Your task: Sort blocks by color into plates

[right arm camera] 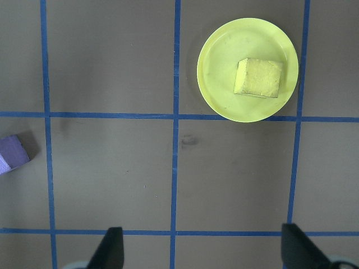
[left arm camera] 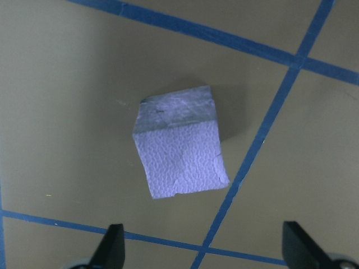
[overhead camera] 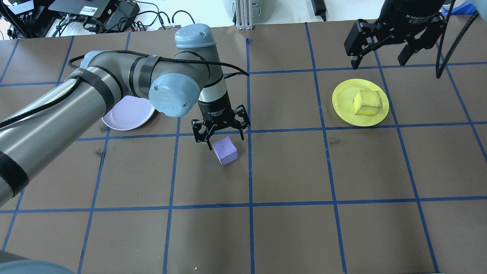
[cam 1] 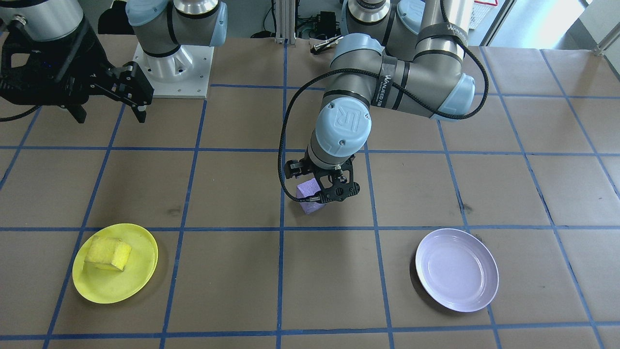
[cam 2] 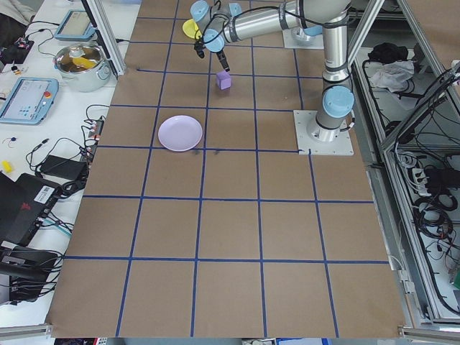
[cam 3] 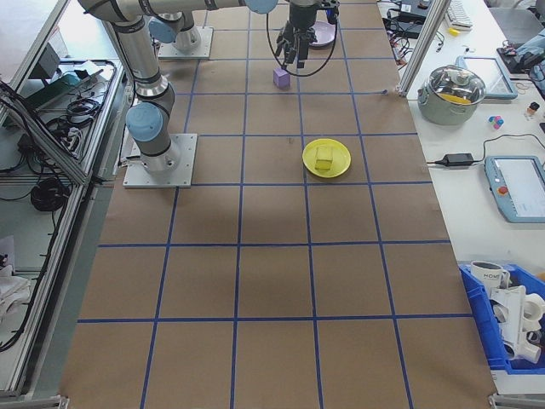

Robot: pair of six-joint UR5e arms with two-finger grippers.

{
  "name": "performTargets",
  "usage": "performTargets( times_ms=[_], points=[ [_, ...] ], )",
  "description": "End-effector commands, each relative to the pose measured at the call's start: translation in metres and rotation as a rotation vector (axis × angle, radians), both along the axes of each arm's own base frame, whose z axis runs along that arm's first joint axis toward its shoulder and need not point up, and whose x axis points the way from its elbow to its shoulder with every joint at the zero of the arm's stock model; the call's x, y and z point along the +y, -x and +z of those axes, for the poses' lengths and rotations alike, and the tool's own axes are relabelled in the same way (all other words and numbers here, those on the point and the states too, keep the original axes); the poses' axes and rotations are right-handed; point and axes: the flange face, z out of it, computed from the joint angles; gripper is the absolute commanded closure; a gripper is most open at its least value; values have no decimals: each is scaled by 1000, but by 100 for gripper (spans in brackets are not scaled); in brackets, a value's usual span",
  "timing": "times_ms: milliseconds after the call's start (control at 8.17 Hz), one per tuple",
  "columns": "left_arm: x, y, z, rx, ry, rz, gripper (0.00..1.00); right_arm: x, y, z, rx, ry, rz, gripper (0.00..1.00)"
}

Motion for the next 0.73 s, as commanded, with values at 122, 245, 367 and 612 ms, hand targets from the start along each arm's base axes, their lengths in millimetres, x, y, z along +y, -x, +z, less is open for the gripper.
performTargets(
  times_ms=[122,245,367,612],
  points=[
    [-3,1,-31,0,-46,-28,0,0,-1,-1,-11,-1,2,0],
    [-4,1,-45,-1,-55,-29,0,1,-1,0,-11,-1,2,0],
    [-7,1,-60,-5,-64,-26,0,1,-1,-1,-10,-3,2,0],
    [-7,3,-77,-8,-90,-26,0,1,-1,-1,-10,-3,2,0]
  ],
)
